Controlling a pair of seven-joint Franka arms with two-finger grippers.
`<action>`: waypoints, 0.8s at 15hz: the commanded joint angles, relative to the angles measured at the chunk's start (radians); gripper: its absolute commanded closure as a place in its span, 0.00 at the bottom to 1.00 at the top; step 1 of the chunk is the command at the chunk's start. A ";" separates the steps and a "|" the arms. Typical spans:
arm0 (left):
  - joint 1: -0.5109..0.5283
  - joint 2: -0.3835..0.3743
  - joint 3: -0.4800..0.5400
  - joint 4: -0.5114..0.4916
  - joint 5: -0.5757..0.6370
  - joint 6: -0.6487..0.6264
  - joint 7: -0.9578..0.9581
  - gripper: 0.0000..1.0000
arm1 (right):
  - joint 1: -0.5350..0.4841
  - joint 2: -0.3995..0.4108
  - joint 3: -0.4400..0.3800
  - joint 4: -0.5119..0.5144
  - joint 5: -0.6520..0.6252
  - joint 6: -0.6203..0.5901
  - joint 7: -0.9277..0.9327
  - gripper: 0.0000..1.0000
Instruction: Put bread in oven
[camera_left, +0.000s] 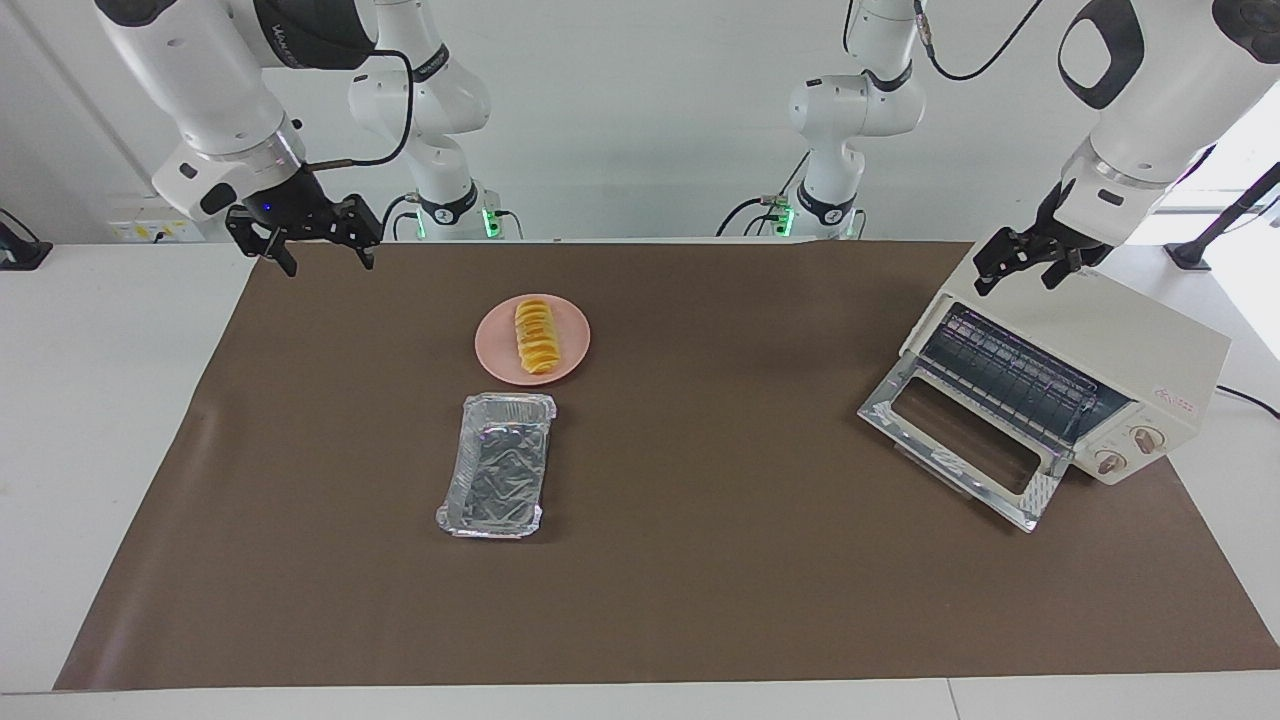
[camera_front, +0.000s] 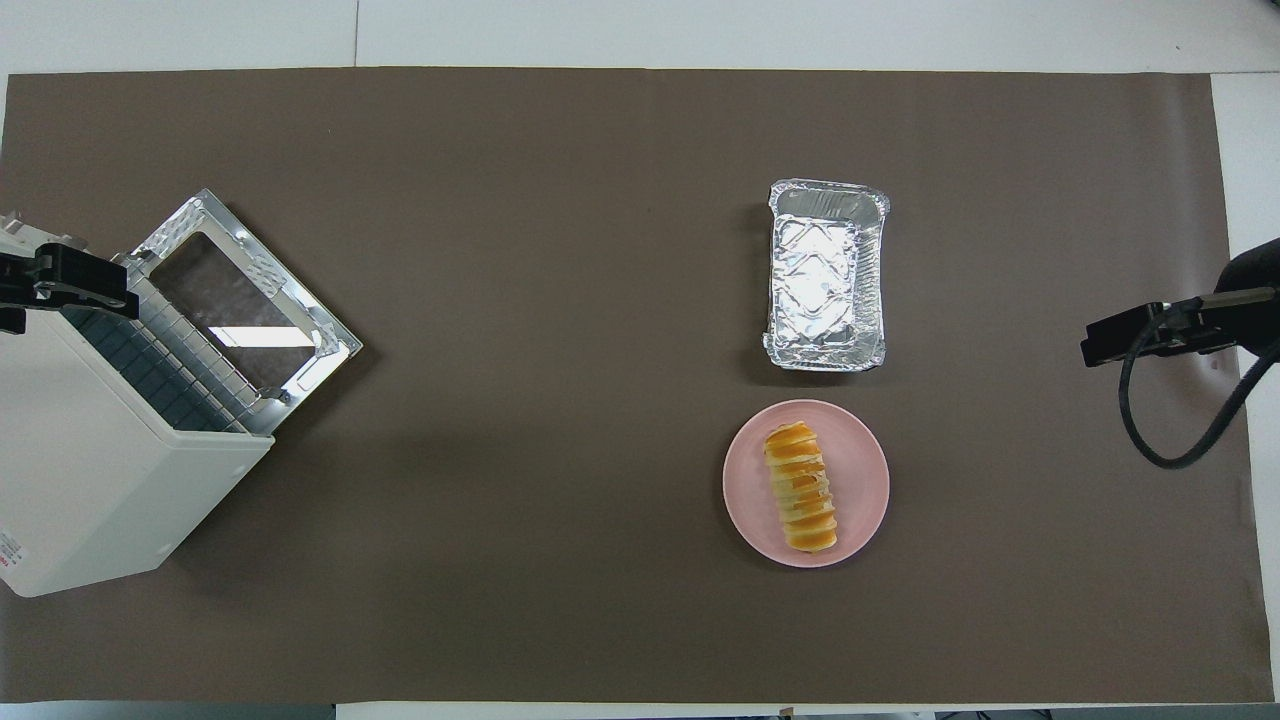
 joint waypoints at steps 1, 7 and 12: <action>0.004 -0.018 -0.003 -0.020 0.008 0.005 0.000 0.00 | -0.014 -0.021 0.013 -0.033 0.000 0.000 -0.014 0.00; 0.004 -0.018 -0.003 -0.020 0.008 0.005 0.000 0.00 | 0.139 -0.122 0.014 -0.258 0.003 0.142 0.136 0.00; 0.004 -0.018 -0.003 -0.020 0.008 0.005 0.000 0.00 | 0.257 -0.104 0.019 -0.404 0.009 0.283 0.249 0.00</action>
